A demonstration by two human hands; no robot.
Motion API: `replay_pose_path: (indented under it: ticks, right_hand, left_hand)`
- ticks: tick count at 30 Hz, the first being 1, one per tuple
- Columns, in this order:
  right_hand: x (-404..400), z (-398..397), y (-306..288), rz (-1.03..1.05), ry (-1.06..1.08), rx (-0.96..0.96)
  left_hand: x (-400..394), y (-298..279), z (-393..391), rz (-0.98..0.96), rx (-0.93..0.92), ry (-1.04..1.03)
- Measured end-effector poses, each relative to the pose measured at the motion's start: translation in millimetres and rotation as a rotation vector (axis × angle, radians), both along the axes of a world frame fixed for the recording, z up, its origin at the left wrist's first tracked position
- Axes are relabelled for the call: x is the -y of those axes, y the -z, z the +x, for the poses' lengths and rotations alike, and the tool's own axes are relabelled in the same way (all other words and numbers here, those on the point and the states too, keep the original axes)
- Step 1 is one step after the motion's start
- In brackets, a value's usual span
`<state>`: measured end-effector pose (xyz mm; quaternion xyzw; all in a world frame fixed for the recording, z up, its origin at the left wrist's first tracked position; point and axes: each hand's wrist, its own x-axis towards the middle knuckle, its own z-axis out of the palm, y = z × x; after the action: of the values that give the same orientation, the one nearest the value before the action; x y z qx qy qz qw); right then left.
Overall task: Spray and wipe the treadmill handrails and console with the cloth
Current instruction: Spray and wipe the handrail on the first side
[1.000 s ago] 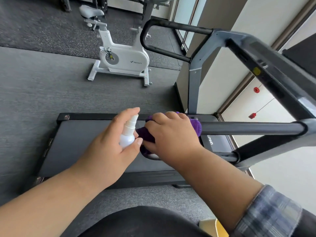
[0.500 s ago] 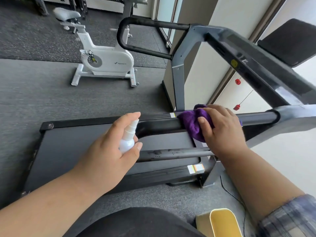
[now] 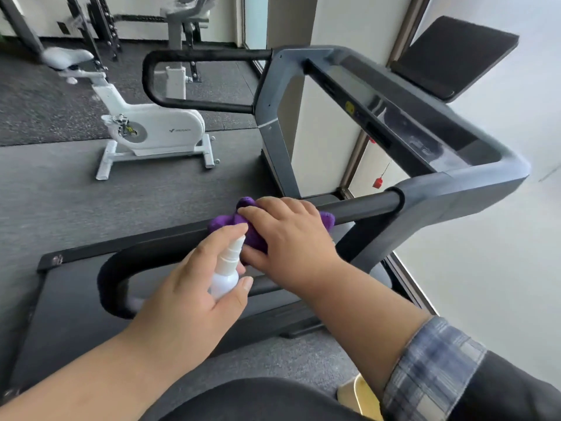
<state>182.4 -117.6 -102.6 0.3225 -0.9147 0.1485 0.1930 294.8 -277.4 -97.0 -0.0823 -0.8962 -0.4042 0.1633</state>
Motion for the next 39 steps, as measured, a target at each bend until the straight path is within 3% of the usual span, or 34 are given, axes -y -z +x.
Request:
replay_pose_path:
  ticks: [7,12,17,21,25,30,39]
  right_hand:
    - [-129,-58,-2,-0.074,0.190,-0.012]
    - [-109,-52,-1,-0.074,0.215,-0.057]
    - [-75,-38,-1,0.048,0.088,-0.024]
    - [-100,-53,-4,0.057,0.019,-0.033]
    - [-128,-68,0,-0.048,0.097,-0.076]
    - [-90,-52,1,-0.096,0.143,-0.099]
    - [53,10,4,0.032,-0.093,-0.083]
  left_hand:
    - [-50,6,-11,-0.027,-0.005,-0.021]
    - [-62,10,-4,-0.016,0.011,-0.092]
    - [-72,8,0,-0.037,0.019,-0.124]
    - [-72,5,1,-0.038,0.008,-0.124]
    - [-58,7,11,-0.033,0.019,-0.169]
    - [-34,17,34,0.020,0.087,-0.215]
    - [14,25,70,0.050,0.116,-0.261]
